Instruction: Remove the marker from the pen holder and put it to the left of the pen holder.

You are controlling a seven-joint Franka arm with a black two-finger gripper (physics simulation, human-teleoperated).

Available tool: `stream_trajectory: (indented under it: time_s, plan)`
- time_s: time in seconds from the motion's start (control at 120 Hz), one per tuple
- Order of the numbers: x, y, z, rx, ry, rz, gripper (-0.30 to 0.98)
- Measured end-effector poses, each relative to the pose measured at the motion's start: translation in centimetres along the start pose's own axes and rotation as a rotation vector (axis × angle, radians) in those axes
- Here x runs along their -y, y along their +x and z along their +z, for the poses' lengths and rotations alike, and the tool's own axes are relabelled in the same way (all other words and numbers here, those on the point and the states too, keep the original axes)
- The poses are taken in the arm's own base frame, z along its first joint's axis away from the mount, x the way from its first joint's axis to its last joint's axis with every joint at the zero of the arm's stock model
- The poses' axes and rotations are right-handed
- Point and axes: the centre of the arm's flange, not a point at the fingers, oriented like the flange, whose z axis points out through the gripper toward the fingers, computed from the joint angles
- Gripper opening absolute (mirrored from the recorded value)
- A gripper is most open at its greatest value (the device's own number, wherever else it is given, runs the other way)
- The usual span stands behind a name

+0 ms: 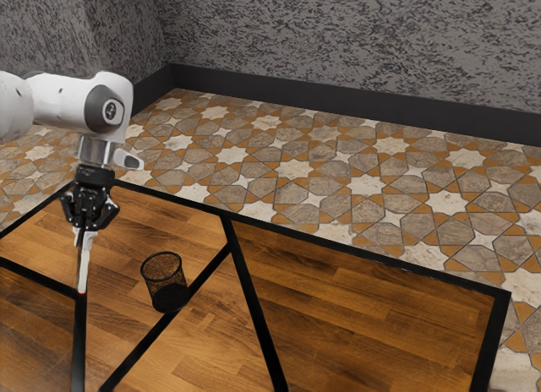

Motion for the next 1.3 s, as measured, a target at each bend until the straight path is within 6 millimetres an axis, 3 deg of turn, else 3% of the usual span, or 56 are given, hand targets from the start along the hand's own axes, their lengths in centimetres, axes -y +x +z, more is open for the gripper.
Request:
stream_trajectory:
  time_s: [0.225,0.8,0.85,1.067,1.167,1.3]
  plan:
    - [-0.2,3.7,2.0,0.092,0.018,0.021,-0.08]
    - [-0.7,7.4,5.4,0.182,0.017,0.07,-0.05]
    - [-0.7,7.5,5.5,0.184,0.017,0.072,-0.01]
    - [-0.8,7.5,5.5,0.184,0.01,0.081,0.41]
    - [-0.7,7.3,4.6,0.166,0.011,0.084,0.51]
    - [-0.5,6.2,1.9,0.106,0.014,0.09,0.59]
